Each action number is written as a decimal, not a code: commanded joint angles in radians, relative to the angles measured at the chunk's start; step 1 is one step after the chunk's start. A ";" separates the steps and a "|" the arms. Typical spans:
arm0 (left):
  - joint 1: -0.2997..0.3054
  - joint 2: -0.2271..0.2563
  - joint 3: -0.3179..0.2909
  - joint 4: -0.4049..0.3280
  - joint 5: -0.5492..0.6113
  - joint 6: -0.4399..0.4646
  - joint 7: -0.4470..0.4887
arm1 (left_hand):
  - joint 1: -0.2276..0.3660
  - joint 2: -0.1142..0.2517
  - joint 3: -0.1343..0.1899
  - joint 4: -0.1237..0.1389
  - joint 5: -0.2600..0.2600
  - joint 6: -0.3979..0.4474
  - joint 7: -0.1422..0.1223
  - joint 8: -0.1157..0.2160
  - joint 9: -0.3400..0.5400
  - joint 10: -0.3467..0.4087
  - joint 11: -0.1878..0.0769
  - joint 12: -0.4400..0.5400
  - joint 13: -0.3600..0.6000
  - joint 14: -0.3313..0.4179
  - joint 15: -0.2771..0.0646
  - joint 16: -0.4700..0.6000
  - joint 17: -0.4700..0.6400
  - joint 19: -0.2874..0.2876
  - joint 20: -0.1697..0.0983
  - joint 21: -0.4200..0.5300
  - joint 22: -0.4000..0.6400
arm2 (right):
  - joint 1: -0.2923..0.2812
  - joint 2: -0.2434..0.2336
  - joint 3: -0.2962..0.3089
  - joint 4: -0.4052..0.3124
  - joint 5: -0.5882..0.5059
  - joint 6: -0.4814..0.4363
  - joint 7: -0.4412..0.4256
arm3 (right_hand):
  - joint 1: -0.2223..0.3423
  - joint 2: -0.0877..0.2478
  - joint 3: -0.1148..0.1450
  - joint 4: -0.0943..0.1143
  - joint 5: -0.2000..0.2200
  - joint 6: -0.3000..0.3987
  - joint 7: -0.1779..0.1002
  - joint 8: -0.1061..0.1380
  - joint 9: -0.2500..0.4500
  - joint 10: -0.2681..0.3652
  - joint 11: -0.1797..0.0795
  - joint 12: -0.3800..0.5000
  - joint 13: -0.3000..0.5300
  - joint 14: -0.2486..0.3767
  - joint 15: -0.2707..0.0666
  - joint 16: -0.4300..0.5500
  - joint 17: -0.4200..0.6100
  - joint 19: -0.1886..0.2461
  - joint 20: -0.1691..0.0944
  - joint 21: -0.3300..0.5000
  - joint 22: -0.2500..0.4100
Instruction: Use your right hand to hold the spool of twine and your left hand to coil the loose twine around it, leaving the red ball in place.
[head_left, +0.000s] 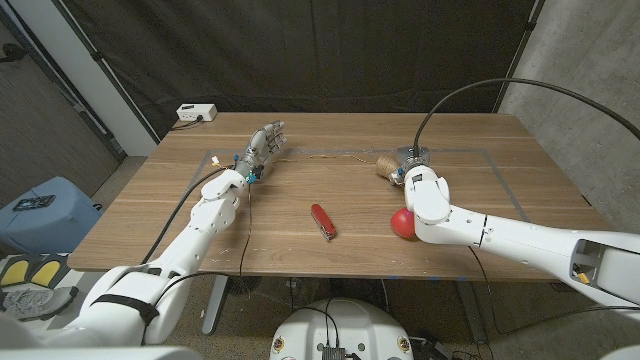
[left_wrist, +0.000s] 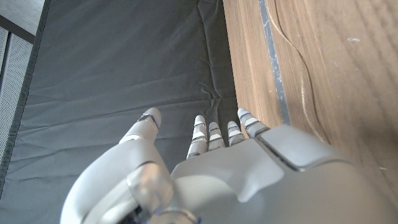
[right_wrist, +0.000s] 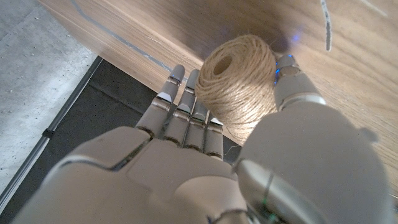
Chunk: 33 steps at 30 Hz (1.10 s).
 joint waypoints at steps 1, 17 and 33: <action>-0.013 -0.006 0.004 0.017 0.005 -0.006 -0.002 | 0.011 0.004 0.002 0.002 0.006 0.011 0.004 0.005 0.005 -0.003 0.006 0.001 0.003 0.004 0.003 0.004 0.003 0.008 0.002 -0.003 0.003 | -0.023 -0.006 0.029 -0.004 -0.017 0.012 -0.010 | 0.011 0.005 0.010 0.002 0.002 0.019 -0.011 0.007 0.002 0.014 -0.001 0.006 0.002 0.012 -0.060 0.001 0.006 0.005 -0.003 0.004 0.003; 0.002 -0.009 0.017 -0.024 0.012 0.001 0.014 | 0.012 0.003 0.001 0.002 0.006 0.012 0.005 0.004 0.005 -0.003 0.006 0.002 0.003 0.004 0.003 0.004 0.003 0.009 0.002 -0.004 0.003 | -0.054 -0.046 0.056 -0.056 -0.043 0.013 -0.009 | 0.013 0.005 0.009 0.005 0.001 0.036 -0.015 0.018 0.005 0.036 -0.007 0.011 -0.002 0.029 -0.062 0.005 0.015 0.011 -0.005 0.001 0.003; 0.057 -0.001 0.017 -0.122 0.017 0.016 0.057 | 0.013 0.003 0.001 0.002 0.006 0.013 0.005 0.003 0.006 -0.003 0.007 0.001 0.003 0.003 0.004 0.004 0.003 0.009 0.003 -0.005 0.003 | -0.081 -0.082 0.085 -0.122 -0.061 0.031 0.004 | 0.017 0.006 0.008 0.006 0.002 0.040 -0.011 0.022 0.008 0.041 -0.005 0.009 -0.006 0.032 -0.060 0.002 0.023 0.008 -0.003 -0.005 0.003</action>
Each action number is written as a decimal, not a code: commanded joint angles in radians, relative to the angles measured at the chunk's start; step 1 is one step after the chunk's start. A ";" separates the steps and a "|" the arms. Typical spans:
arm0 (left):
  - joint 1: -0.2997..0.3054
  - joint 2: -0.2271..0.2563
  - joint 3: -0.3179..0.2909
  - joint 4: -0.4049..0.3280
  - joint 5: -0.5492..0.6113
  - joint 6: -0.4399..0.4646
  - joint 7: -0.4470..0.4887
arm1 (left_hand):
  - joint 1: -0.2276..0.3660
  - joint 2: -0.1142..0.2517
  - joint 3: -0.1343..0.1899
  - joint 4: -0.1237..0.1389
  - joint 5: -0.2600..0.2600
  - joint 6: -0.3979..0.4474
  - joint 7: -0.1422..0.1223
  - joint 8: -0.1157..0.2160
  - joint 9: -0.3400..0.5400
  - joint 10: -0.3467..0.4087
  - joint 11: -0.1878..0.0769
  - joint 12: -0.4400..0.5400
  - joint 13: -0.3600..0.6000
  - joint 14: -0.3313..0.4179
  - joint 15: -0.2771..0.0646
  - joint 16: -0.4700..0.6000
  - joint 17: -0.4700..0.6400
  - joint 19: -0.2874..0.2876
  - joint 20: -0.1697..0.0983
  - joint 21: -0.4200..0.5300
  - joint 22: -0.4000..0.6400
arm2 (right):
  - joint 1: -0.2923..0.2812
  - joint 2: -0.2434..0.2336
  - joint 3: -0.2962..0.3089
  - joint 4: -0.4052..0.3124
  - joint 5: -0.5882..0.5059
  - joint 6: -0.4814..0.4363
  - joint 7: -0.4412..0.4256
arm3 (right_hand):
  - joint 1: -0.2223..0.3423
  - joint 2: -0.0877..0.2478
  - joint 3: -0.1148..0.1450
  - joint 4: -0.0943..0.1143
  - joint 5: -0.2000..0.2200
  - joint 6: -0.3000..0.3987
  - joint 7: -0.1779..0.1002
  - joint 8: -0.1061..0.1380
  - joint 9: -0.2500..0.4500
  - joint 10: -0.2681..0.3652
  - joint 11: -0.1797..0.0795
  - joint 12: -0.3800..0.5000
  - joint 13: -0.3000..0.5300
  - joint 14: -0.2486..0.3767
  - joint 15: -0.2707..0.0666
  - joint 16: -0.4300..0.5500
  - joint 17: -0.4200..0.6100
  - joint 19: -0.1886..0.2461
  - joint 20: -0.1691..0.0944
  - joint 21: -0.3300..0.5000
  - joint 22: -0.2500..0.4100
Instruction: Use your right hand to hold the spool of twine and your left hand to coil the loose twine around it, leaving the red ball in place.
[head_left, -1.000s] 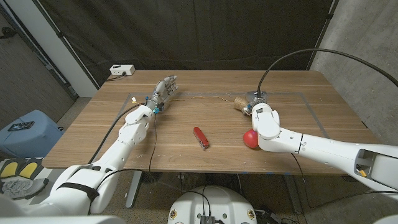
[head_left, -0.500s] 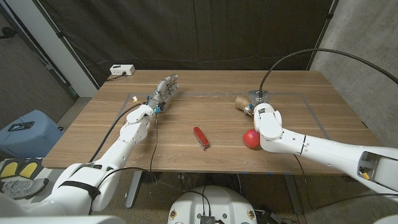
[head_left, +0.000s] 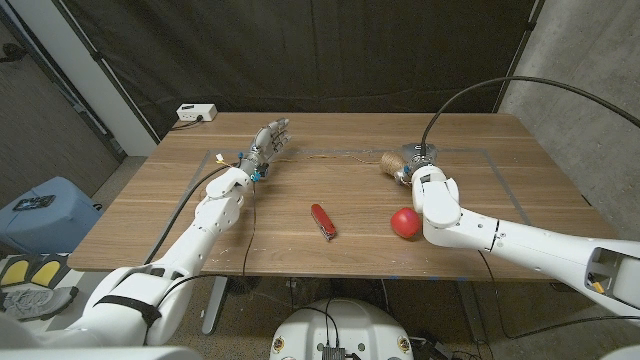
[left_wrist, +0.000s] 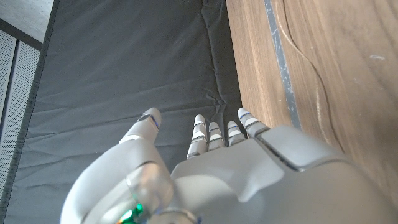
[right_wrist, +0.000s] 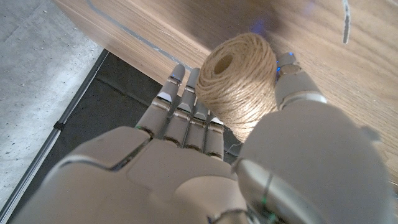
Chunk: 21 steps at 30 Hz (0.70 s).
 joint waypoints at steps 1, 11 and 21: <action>0.038 0.005 0.001 -0.068 0.002 0.013 0.028 | 0.013 0.004 0.001 0.002 0.006 0.007 0.000 0.003 0.006 -0.003 0.008 0.001 0.004 0.003 0.004 0.003 0.003 0.009 0.003 -0.001 0.003 | -0.024 -0.027 0.024 -0.051 -0.014 0.012 0.008 | 0.005 0.009 0.008 0.006 0.004 0.019 -0.011 0.011 0.004 0.010 -0.001 0.002 0.003 0.013 -0.063 0.002 0.005 0.005 0.001 -0.005 0.004; 0.060 0.008 -0.001 -0.120 0.004 0.024 0.044 | 0.014 0.004 0.002 0.002 0.006 0.009 0.002 0.003 0.006 -0.002 0.007 0.001 0.004 0.003 0.004 0.004 0.003 0.009 0.004 -0.002 0.003 | -0.043 -0.043 0.046 -0.081 -0.025 0.034 0.002 | 0.004 0.009 0.007 0.007 0.004 0.017 -0.011 0.011 0.005 0.010 0.000 0.000 0.001 0.012 -0.061 -0.002 0.009 0.002 0.002 -0.009 0.004; 0.055 0.012 0.008 -0.136 0.020 0.020 0.051 | 0.015 0.002 0.002 0.001 0.007 0.012 0.001 0.003 0.006 -0.001 0.004 0.002 0.003 0.004 0.002 0.004 0.003 0.009 0.001 -0.002 0.003 | -0.066 -0.049 0.080 -0.108 -0.013 0.067 -0.016 | 0.004 0.010 0.007 0.008 0.004 0.018 -0.009 0.013 0.006 0.012 0.003 -0.001 -0.002 0.013 -0.060 -0.004 0.012 0.000 0.004 -0.012 0.004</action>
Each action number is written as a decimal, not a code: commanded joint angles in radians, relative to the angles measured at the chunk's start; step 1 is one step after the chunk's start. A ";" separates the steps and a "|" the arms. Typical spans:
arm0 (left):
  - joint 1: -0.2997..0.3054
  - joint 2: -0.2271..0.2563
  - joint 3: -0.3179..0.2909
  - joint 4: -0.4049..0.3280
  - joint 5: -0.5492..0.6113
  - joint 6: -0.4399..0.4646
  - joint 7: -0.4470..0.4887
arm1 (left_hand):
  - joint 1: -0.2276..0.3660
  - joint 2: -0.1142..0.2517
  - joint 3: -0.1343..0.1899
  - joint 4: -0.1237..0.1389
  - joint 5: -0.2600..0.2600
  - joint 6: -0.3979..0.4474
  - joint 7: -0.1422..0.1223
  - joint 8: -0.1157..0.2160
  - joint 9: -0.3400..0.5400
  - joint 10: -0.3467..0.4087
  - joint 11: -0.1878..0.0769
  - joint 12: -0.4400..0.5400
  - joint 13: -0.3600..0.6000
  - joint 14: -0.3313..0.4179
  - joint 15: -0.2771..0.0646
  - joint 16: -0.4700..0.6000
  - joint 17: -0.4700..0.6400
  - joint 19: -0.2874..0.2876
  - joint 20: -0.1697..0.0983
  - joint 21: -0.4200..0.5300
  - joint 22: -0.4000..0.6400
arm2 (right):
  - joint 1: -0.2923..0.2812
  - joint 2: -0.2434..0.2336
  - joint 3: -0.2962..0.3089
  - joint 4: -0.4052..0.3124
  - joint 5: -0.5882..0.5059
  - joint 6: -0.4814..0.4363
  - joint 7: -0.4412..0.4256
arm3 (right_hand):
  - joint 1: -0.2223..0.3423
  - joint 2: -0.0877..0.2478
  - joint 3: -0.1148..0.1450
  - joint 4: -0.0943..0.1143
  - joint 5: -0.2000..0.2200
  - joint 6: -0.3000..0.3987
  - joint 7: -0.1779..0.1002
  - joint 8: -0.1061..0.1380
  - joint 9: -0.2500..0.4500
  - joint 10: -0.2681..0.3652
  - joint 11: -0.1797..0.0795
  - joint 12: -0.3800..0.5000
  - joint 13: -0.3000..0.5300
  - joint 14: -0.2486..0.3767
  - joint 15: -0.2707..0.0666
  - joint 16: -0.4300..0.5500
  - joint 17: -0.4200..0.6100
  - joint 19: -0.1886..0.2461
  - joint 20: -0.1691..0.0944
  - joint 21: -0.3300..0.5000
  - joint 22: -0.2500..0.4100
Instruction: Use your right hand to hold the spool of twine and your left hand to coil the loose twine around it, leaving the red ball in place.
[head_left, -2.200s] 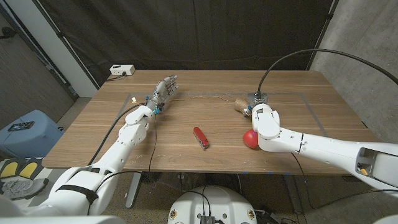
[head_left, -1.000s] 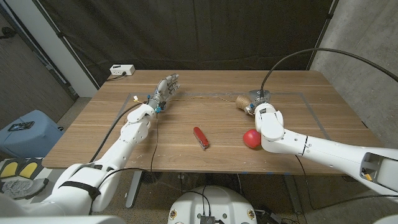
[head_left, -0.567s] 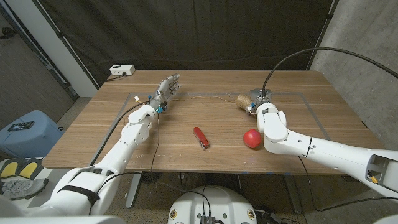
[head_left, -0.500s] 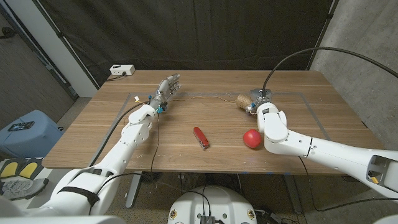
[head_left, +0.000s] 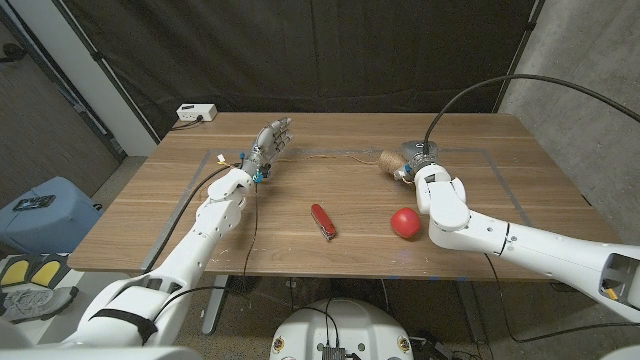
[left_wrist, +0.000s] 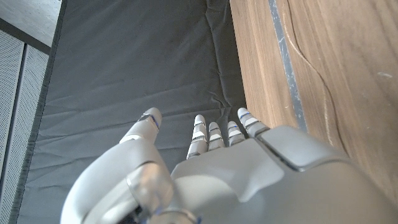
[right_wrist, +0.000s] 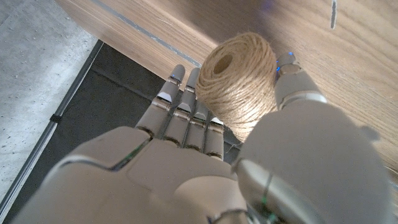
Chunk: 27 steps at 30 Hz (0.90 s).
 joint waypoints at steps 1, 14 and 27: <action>0.001 0.007 0.011 -0.028 0.019 -0.003 0.010 | 0.012 -0.003 0.003 0.000 0.007 0.012 0.002 0.003 0.006 -0.001 0.007 0.002 0.003 0.004 0.004 0.004 0.003 0.009 0.003 -0.002 0.003 | -0.030 -0.011 0.039 -0.038 0.008 0.036 -0.025 | 0.002 0.008 0.007 0.008 0.006 0.018 -0.007 0.006 0.002 0.013 0.002 -0.001 -0.001 0.013 -0.060 -0.004 0.004 0.001 0.004 -0.006 0.004; -0.040 0.011 0.048 -0.011 0.065 -0.023 0.031 | 0.075 -0.020 0.030 -0.053 0.032 0.054 -0.016 0.014 0.003 0.069 -0.021 0.023 0.002 0.050 -0.012 0.013 0.001 0.040 -0.007 0.003 0.000 | -0.048 -0.025 0.074 -0.076 0.021 0.077 -0.039 | 0.006 0.011 0.007 0.008 0.007 0.022 -0.009 0.008 0.003 0.015 0.002 -0.001 -0.002 0.017 -0.062 -0.005 0.009 0.000 0.003 -0.009 0.004; -0.077 0.024 0.089 0.002 0.104 -0.042 0.053 | 0.166 -0.032 0.067 -0.076 0.083 0.100 -0.036 0.019 0.002 0.138 -0.039 0.039 0.005 0.118 -0.027 0.018 0.002 0.090 0.000 0.010 0.000 | -0.048 -0.041 0.091 -0.091 0.012 0.108 -0.028 | 0.009 0.013 0.006 0.008 0.007 0.025 -0.011 0.009 0.005 0.020 0.004 0.000 -0.002 0.022 -0.065 -0.005 0.015 -0.003 0.001 -0.013 0.004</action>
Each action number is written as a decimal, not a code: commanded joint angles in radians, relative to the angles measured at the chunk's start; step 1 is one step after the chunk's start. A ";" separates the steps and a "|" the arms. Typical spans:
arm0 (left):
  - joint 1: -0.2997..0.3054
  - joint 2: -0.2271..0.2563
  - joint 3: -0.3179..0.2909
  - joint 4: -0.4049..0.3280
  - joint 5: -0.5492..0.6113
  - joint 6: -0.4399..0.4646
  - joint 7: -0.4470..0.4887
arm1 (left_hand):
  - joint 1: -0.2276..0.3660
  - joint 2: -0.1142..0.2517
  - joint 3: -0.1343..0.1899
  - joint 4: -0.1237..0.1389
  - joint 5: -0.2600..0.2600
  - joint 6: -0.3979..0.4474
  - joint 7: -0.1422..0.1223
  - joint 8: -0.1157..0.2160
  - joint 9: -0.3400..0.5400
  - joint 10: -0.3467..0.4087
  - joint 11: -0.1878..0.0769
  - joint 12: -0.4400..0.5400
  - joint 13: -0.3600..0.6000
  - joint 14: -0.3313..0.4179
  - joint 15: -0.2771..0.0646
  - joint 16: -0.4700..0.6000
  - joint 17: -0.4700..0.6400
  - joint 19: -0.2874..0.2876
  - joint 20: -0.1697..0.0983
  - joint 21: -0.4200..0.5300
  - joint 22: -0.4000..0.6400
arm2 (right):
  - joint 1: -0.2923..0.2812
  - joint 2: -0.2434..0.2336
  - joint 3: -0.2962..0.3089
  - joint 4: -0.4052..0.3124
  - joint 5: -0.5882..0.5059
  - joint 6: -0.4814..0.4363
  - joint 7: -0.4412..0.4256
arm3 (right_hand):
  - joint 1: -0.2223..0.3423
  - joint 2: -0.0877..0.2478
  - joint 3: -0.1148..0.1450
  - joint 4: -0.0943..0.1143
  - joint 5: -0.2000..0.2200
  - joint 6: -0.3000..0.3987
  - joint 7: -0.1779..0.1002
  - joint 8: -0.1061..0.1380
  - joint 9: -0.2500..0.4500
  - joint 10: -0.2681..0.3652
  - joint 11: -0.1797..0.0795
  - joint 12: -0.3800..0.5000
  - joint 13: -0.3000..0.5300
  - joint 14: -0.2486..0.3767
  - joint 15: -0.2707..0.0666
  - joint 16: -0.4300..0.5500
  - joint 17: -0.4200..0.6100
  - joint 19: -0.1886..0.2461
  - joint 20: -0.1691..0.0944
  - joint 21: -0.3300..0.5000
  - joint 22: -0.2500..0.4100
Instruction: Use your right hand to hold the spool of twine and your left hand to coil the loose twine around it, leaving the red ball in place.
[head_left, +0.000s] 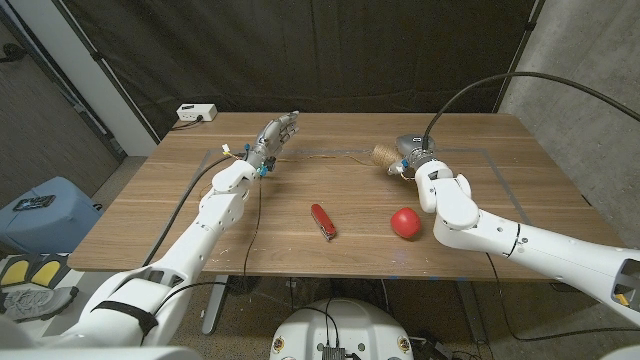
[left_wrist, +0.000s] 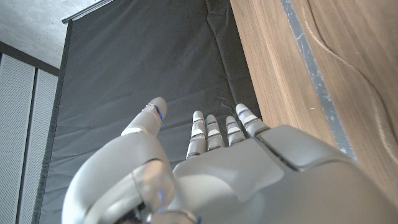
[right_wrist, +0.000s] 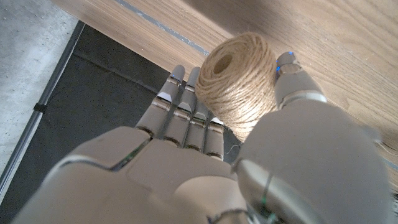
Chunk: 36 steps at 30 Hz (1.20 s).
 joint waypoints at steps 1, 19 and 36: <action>-0.032 0.016 0.039 0.005 0.044 -0.018 0.024 | 0.023 -0.007 0.011 0.001 0.014 0.016 -0.001 0.007 0.002 0.019 -0.001 0.006 0.005 0.014 -0.005 0.004 0.001 0.019 0.000 0.006 0.003 | -0.007 -0.015 0.025 -0.022 0.000 0.032 0.006 | 0.005 0.017 0.006 0.007 0.007 0.026 -0.012 0.005 0.005 0.015 -0.002 0.003 0.002 0.008 -0.065 0.002 0.007 -0.003 0.001 -0.006 0.004; -0.066 0.059 0.091 -0.003 0.078 -0.022 0.018 | 0.084 -0.020 0.029 -0.005 0.044 0.030 0.002 0.006 0.002 0.040 -0.005 0.007 0.008 0.044 -0.012 0.003 0.002 0.036 -0.005 0.004 0.003 | -0.046 -0.058 0.086 -0.091 0.020 0.060 -0.029 | 0.006 0.016 0.008 0.007 0.008 0.034 -0.014 0.007 0.005 0.031 -0.009 0.005 -0.004 0.022 -0.072 -0.005 0.006 -0.004 0.002 -0.009 0.005; -0.093 0.105 0.140 -0.019 0.112 -0.021 0.012 | 0.162 -0.064 0.035 -0.008 0.060 0.061 -0.001 0.010 0.003 0.076 -0.021 0.013 0.013 0.091 -0.027 0.007 0.003 0.072 -0.007 0.008 0.003 | -0.043 -0.071 0.106 -0.123 0.008 0.095 -0.015 | 0.010 0.019 0.005 0.008 0.008 0.042 -0.011 0.009 0.005 0.036 -0.004 0.006 -0.005 0.026 -0.070 -0.004 0.017 -0.005 0.001 -0.012 0.005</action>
